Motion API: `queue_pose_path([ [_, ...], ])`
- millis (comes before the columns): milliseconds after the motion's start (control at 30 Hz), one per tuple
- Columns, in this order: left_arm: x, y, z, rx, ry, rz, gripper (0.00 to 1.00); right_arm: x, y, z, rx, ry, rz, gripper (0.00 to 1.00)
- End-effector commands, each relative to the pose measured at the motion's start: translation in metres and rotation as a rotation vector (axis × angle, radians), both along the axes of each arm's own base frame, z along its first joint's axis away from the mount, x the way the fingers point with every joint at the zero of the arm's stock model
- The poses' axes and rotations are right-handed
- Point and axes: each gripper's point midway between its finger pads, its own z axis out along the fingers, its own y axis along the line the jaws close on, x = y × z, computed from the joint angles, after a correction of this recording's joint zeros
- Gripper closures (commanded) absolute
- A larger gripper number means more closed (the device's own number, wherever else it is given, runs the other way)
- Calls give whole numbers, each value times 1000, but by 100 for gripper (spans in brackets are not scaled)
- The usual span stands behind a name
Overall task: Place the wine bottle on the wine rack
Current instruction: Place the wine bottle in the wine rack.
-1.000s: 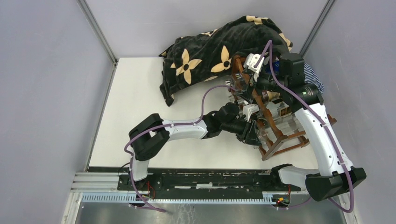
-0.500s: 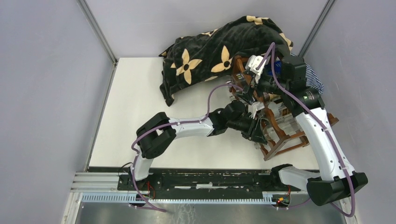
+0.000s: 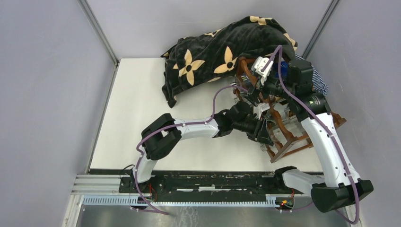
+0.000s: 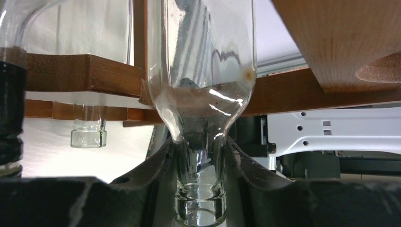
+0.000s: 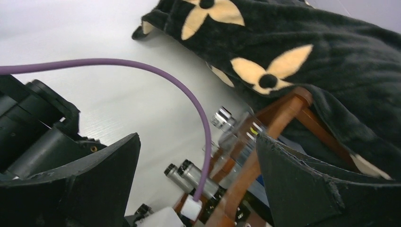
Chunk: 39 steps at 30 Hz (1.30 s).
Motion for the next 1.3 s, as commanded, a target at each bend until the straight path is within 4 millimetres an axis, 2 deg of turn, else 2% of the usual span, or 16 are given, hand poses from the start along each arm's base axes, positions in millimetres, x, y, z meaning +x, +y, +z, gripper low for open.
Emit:
queue_pose_path([
  [0, 15, -12, 69, -204, -100, 66, 98, -1, -33, 12, -25, -58, -124, 2],
  [267, 22, -1, 78, -207, -177, 145, 98, 9, -102, 11, -81, -37, -390, 2],
  [367, 23, 0, 79, -206, -196, 164, 98, 7, -108, 6, -81, -8, -416, 3],
  [400, 23, 1, 80, -207, -202, 170, 98, 7, -117, 3, -85, 10, -446, 4],
  [500, 23, 1, 81, -206, -224, 191, 98, 2, -124, -9, -106, 56, -473, 9],
  [633, 18, -2, 80, -203, -245, 207, 98, -9, -140, -22, -156, 101, -524, 28],
  [700, 16, -5, 80, -201, -252, 211, 98, -15, -147, -29, -184, 128, -541, 29],
  [833, 18, -8, 79, -169, -297, 240, 98, -25, -151, -40, -212, 178, -541, 35],
  [1033, 19, -8, 86, -162, -342, 266, 98, -38, -146, -58, -229, 254, -498, 34],
  [1267, 21, -7, 93, -163, -408, 310, 98, -56, -132, -55, -187, 284, -435, 33],
])
